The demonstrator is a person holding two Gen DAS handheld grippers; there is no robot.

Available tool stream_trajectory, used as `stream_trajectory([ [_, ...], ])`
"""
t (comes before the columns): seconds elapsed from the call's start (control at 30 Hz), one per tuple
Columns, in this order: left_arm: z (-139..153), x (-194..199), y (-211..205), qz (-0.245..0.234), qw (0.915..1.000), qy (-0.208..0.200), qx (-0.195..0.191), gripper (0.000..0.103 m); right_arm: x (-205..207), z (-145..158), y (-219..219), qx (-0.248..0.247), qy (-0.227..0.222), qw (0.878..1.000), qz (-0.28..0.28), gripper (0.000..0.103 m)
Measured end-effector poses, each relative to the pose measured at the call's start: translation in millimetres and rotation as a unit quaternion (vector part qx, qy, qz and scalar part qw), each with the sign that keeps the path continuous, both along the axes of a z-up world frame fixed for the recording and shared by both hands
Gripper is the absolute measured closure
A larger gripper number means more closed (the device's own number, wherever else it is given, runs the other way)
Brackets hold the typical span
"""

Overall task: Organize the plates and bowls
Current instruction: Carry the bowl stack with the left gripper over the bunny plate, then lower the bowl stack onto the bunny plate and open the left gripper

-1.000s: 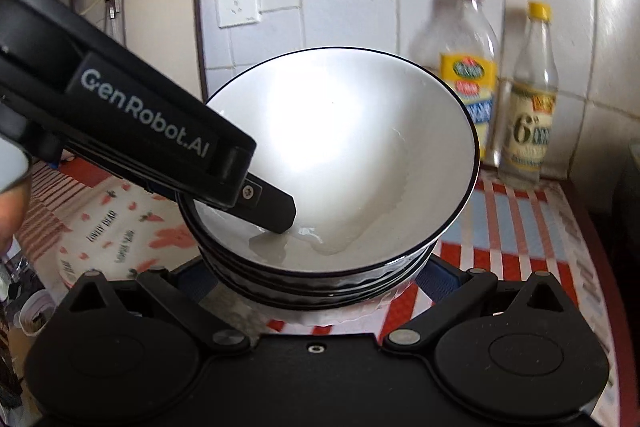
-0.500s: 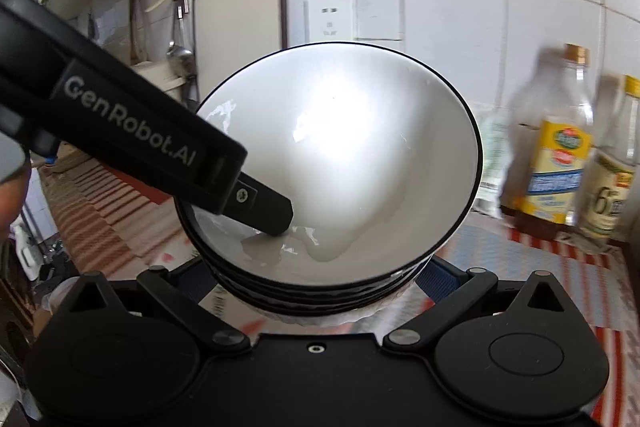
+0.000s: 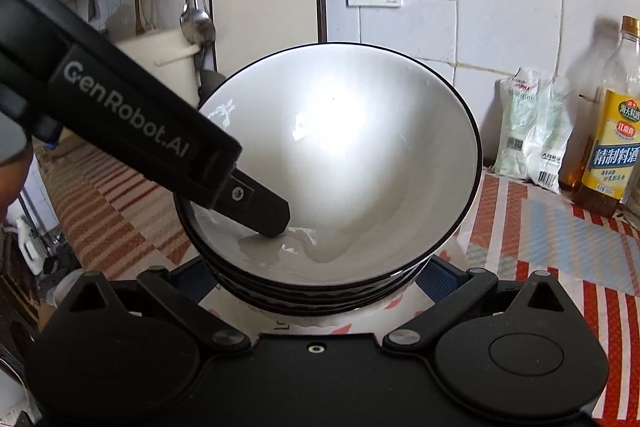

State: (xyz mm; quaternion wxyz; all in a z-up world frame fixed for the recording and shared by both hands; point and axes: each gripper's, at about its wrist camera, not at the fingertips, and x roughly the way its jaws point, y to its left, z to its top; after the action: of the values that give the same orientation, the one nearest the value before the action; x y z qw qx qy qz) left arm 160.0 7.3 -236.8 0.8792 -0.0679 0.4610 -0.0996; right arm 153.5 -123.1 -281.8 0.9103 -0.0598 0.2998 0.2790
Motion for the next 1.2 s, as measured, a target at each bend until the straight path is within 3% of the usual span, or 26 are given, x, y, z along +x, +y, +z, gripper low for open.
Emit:
stream_trajectory([
  [0.47, -24.6, 27.5, 19.4, -0.042, 0.9977, 0.023, -0.049, 0.064, 1.8, -12.8, 18.4, -0.045, 0.019, 0.997, -0.066, 0.0],
  [0.73, -25.7, 33.3, 17.9, -0.068, 0.9965, 0.018, -0.044, 0.064, -0.3, -13.6, 22.6, -0.037, 0.03, 0.992, -0.117, 0.0],
  [0.97, -28.2, 38.3, 16.9, -0.061, 0.996, 0.04, -0.052, 0.06, 2.2, -7.9, 23.0, -0.039, 0.065, 0.987, -0.141, 0.0],
  [1.07, -28.1, 41.6, 16.7, -0.048, 0.9954, 0.059, -0.058, 0.06, 2.4, -6.6, 17.2, -0.024, 0.103, 0.983, -0.148, 0.0],
  [1.2, -23.1, 35.4, 14.6, -0.029, 0.9976, 0.044, -0.043, 0.06, -8.1, 3.4, 7.3, -0.015, 0.098, 0.983, -0.156, 0.0],
])
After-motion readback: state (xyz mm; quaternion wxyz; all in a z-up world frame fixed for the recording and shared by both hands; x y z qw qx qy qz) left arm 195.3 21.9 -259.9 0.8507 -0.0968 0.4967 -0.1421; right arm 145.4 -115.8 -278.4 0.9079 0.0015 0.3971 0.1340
